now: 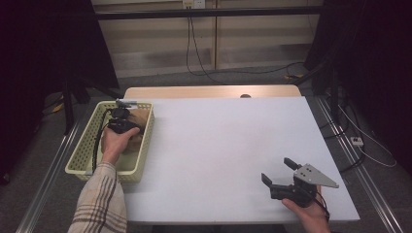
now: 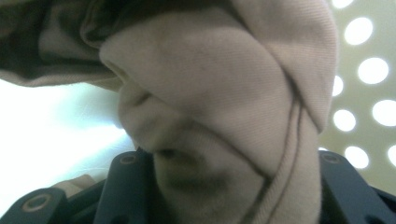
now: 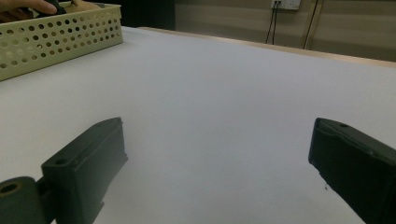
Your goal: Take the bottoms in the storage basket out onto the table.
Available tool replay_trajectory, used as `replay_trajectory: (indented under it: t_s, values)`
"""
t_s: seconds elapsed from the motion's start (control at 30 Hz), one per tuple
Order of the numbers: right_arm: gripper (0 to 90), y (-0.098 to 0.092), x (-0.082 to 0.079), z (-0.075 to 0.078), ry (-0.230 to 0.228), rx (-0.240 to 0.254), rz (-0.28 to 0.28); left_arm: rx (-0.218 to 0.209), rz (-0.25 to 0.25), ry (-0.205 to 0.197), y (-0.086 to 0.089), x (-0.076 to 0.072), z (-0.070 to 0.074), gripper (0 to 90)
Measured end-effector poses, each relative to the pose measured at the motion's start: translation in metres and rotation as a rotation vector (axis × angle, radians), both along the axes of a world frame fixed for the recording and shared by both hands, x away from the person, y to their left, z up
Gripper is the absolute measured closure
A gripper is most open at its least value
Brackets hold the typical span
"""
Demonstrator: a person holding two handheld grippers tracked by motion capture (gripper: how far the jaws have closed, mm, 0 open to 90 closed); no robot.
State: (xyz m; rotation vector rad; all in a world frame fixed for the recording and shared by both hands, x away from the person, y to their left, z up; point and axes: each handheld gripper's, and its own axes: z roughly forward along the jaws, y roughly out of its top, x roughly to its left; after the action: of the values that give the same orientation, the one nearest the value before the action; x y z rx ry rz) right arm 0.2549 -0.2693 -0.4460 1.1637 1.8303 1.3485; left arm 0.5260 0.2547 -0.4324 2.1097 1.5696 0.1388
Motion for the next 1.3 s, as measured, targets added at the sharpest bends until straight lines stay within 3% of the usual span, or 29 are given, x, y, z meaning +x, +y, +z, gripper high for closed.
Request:
replay_trajectory:
  t_s: [0.37, 0.57, 0.77, 0.87, 1.3]
  values:
    - [3.6, 0.0, 0.0, 0.0, 0.001, 0.001, -0.003, 0.048, 0.023, -0.064, 0.002, -0.006, 0.009, 52.3]
    - [3.6, -0.001, 0.0, 0.0, 0.003, 0.003, -0.006, 0.052, 0.033, -0.16, 0.006, -0.013, 0.016, 51.7]
    - [3.6, -0.001, 0.0, 0.0, 0.003, 0.003, -0.005, 0.016, 0.057, -0.237, 0.011, -0.019, 0.027, 51.7]
    - [3.6, -0.001, 0.0, 0.0, 0.003, 0.003, -0.005, -0.023, 0.08, -0.275, 0.014, -0.023, 0.031, 51.6]
    - [3.6, -0.002, 0.001, 0.0, 0.003, 0.006, -0.008, -0.06, 0.091, -0.394, 0.019, -0.038, 0.039, 51.4]
